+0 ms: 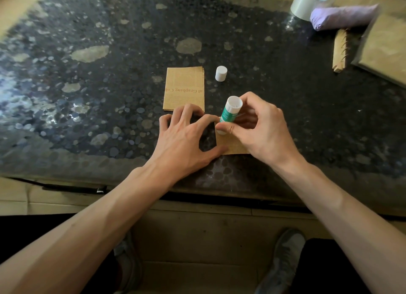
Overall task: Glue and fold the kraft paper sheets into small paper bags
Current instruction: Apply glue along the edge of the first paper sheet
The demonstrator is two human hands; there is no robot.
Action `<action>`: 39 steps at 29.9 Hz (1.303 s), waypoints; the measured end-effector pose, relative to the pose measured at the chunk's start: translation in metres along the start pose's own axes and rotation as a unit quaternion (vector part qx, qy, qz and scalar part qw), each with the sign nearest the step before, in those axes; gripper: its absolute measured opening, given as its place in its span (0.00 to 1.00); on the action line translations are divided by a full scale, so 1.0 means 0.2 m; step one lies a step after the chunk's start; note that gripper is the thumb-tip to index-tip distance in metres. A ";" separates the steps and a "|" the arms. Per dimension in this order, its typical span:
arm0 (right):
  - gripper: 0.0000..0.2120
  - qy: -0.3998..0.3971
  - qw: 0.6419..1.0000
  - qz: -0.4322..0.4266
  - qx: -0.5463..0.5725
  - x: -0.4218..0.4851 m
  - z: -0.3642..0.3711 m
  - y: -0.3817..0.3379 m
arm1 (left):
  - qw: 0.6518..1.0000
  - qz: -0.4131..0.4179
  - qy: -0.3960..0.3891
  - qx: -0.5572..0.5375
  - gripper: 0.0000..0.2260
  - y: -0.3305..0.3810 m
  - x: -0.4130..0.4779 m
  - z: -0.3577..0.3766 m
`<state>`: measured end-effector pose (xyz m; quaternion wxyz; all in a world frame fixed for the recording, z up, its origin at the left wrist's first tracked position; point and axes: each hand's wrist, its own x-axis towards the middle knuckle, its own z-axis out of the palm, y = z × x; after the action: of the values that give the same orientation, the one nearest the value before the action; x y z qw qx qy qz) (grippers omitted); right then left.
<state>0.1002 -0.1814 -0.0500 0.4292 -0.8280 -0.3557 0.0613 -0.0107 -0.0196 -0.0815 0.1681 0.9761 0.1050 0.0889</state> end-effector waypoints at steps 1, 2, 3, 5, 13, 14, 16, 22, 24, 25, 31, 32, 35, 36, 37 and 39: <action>0.17 -0.011 1.000 -0.002 0.005 0.00 0.00 0.00 | 1.000 0.001 -0.001 0.000 0.28 0.00 0.00 0.00; 0.16 -0.025 1.000 -0.004 0.013 0.01 -0.01 0.00 | 1.000 0.000 -0.002 0.000 0.28 0.00 0.00 0.00; 0.15 -0.042 0.999 -0.007 0.019 0.01 -0.01 0.01 | 1.000 0.000 -0.003 0.001 0.28 0.00 0.00 0.00; 0.13 -0.070 0.997 -0.013 0.015 0.01 -0.02 0.00 | 1.000 0.000 -0.003 0.004 0.28 0.00 0.00 0.00; 0.16 -0.055 0.998 -0.017 -0.013 -0.01 -0.01 0.00 | 1.000 0.004 -0.020 0.010 0.30 -0.01 0.01 -0.02; 0.16 -0.052 0.998 -0.018 -0.014 -0.02 -0.01 0.00 | 1.000 0.007 -0.026 0.010 0.31 -0.01 0.01 -0.03; 0.16 -0.051 0.998 -0.019 -0.018 -0.02 -0.01 0.00 | 0.999 0.012 -0.039 0.011 0.33 -0.02 0.01 -0.04; 0.15 -0.068 0.997 -0.017 -0.018 -0.04 -0.02 0.00 | 0.997 0.026 -0.074 0.026 0.43 -0.04 0.00 -0.06; 0.15 -0.071 0.997 -0.019 -0.014 -0.04 -0.03 0.00 | 0.996 0.028 -0.076 0.027 0.44 -0.04 0.00 -0.06; 0.15 -0.071 0.997 -0.020 -0.013 -0.05 -0.03 0.00 | 0.996 0.028 -0.076 0.027 0.44 -0.04 0.00 -0.06; 0.15 -0.082 0.996 -0.025 -0.003 -0.07 -0.04 0.00 | 0.996 0.026 -0.080 0.025 0.44 -0.03 0.00 -0.06; 0.15 -0.083 0.996 -0.026 -0.001 -0.07 -0.04 0.00 | 0.996 0.027 -0.079 0.025 0.44 -0.03 0.00 -0.06; 0.15 -0.088 0.996 -0.030 -0.003 -0.08 -0.05 0.00 | 0.996 0.027 -0.081 0.025 0.45 -0.03 0.00 -0.06; 0.14 -0.089 0.995 -0.031 -0.003 -0.08 -0.05 0.00 | 0.996 0.026 -0.083 0.024 0.45 -0.03 0.00 -0.06; 0.14 -0.092 0.995 -0.033 -0.002 -0.08 -0.05 -0.01 | 0.996 0.025 -0.083 0.024 0.45 -0.03 0.00 -0.06; 0.13 -0.096 0.995 -0.034 0.003 -0.09 -0.05 -0.01 | 0.996 0.025 -0.082 0.027 0.45 -0.03 0.00 -0.06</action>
<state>0.0898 -0.1993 -0.0454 0.3971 -0.8044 -0.4233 0.1269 -0.0139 -0.0096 -0.0725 0.1471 0.9867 0.0688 0.0096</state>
